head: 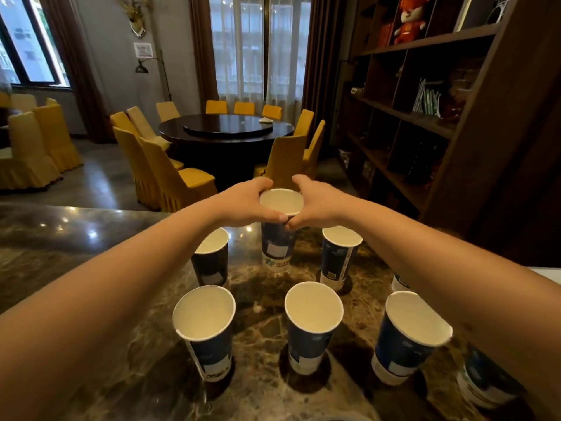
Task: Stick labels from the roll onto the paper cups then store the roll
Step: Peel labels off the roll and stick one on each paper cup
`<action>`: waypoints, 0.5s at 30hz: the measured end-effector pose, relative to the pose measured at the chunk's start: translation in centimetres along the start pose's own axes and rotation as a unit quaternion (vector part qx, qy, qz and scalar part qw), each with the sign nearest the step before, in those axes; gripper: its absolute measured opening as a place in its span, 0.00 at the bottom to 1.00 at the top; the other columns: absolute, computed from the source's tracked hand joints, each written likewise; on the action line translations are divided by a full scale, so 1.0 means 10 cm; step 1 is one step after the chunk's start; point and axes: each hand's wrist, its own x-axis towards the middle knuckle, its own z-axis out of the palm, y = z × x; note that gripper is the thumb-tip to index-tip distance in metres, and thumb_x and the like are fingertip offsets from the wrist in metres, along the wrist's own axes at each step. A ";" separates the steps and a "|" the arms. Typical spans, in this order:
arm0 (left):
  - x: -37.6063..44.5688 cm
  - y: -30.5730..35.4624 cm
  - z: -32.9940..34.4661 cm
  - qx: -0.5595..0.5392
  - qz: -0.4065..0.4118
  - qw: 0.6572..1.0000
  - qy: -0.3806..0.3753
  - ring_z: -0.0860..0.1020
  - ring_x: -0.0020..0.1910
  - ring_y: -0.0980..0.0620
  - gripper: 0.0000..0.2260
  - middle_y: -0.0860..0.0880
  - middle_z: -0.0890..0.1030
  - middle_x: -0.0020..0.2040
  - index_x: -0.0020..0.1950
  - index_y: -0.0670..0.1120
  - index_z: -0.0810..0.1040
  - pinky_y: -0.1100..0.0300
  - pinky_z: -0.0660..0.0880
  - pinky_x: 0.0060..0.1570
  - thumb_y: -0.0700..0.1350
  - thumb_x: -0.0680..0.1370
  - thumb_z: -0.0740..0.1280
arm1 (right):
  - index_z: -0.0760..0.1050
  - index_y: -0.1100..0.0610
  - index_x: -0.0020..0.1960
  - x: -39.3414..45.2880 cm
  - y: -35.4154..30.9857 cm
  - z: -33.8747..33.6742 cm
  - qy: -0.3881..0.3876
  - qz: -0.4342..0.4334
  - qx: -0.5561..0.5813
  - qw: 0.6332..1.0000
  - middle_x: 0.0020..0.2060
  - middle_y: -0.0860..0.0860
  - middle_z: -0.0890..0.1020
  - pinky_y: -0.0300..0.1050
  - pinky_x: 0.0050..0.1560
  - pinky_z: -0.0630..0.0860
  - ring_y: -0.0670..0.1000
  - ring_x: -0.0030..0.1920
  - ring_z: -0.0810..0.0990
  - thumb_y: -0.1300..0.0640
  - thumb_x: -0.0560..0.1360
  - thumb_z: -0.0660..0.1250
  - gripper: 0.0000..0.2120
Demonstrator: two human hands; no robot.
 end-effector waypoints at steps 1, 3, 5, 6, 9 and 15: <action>0.05 -0.03 0.04 0.045 -0.007 0.999 -0.025 0.72 0.66 0.46 0.39 0.45 0.72 0.70 0.75 0.45 0.63 0.53 0.70 0.65 0.58 0.71 0.74 | 0.61 0.56 0.72 0.07 0.02 0.09 -0.022 0.000 -0.030 0.999 0.65 0.55 0.74 0.46 0.53 0.77 0.55 0.60 0.75 0.45 0.65 0.78 0.43; 0.14 -0.09 0.16 0.113 -0.025 0.991 -0.066 0.74 0.61 0.46 0.35 0.44 0.76 0.65 0.72 0.44 0.68 0.54 0.73 0.61 0.58 0.71 0.74 | 0.66 0.55 0.68 0.17 0.04 0.27 -0.059 0.001 -0.071 0.996 0.59 0.54 0.76 0.41 0.45 0.76 0.52 0.53 0.75 0.44 0.66 0.77 0.36; 0.21 -0.16 0.29 0.155 -0.043 0.983 -0.088 0.74 0.61 0.46 0.34 0.44 0.76 0.64 0.71 0.43 0.69 0.55 0.72 0.59 0.57 0.71 0.74 | 0.68 0.55 0.66 0.25 0.05 0.43 -0.084 0.005 -0.091 0.992 0.56 0.53 0.77 0.42 0.46 0.78 0.52 0.51 0.76 0.45 0.67 0.77 0.33; 0.25 -0.20 0.34 0.166 -0.051 0.980 -0.096 0.74 0.61 0.45 0.34 0.43 0.76 0.65 0.71 0.43 0.68 0.56 0.71 0.58 0.57 0.71 0.74 | 0.68 0.55 0.65 0.28 0.05 0.49 -0.093 0.006 -0.099 0.991 0.55 0.53 0.78 0.44 0.47 0.79 0.52 0.51 0.77 0.45 0.67 0.77 0.33; 0.33 -0.29 0.43 0.172 -0.073 0.974 -0.128 0.74 0.62 0.45 0.34 0.43 0.76 0.66 0.71 0.43 0.68 0.57 0.70 0.57 0.57 0.71 0.74 | 0.70 0.56 0.64 0.37 0.05 0.63 -0.121 0.008 -0.127 0.984 0.53 0.53 0.79 0.47 0.49 0.80 0.53 0.50 0.78 0.44 0.67 0.77 0.32; 0.34 -0.37 0.50 0.172 -0.081 0.971 -0.144 0.73 0.64 0.44 0.36 0.43 0.74 0.68 0.73 0.43 0.66 0.53 0.70 0.61 0.58 0.72 0.73 | 0.69 0.56 0.66 0.41 0.09 0.70 -0.139 0.014 -0.159 0.977 0.52 0.53 0.78 0.48 0.51 0.79 0.53 0.50 0.78 0.44 0.67 0.77 0.34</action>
